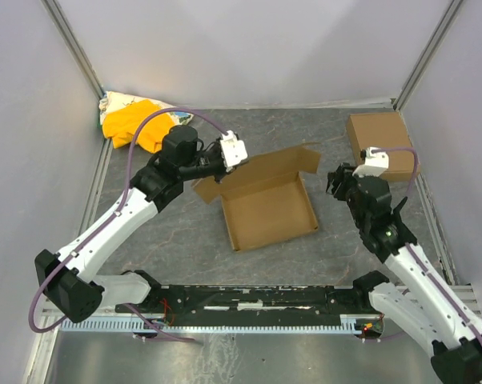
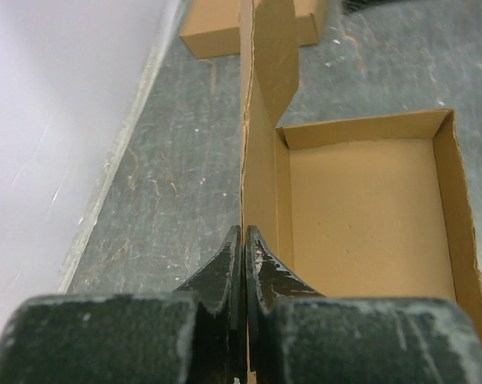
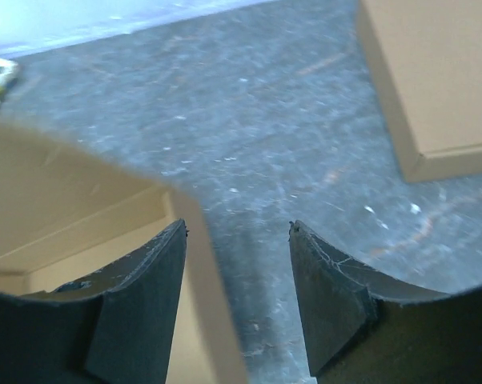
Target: Fold the paper box
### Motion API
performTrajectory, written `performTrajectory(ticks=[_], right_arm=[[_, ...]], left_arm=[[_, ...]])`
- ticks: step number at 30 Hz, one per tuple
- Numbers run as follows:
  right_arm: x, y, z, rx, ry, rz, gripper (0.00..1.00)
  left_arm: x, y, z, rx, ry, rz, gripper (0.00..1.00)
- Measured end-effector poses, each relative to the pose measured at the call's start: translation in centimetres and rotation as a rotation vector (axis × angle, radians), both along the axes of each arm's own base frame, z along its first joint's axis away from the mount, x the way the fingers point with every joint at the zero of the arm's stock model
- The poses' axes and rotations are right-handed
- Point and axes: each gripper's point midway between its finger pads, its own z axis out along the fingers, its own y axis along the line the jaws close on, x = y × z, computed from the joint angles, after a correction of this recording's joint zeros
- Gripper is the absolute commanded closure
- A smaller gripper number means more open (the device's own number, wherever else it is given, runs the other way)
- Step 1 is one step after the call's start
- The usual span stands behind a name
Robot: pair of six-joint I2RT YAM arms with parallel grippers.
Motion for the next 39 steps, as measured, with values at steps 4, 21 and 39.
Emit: performTrajectory(ticks=[4,21,39], right_arm=[[1.0,-1.6,-0.7,-0.06,0.121,-0.121,0.39],[-0.6,2.6,-7.1,-0.032,0.458,0.11,0.51],[-1.7,7.6,-7.3,0.142,0.469,0.343,0.57]], left_arm=[[-1.9,-0.7,-0.3,0.072,-0.014,-0.072,0.97],[-1.8,-0.3,-3.2,0.114,-0.068,-0.039,0.97],[-2.6,-0.6,-2.6,0.057,-0.078,-0.017,0.97]])
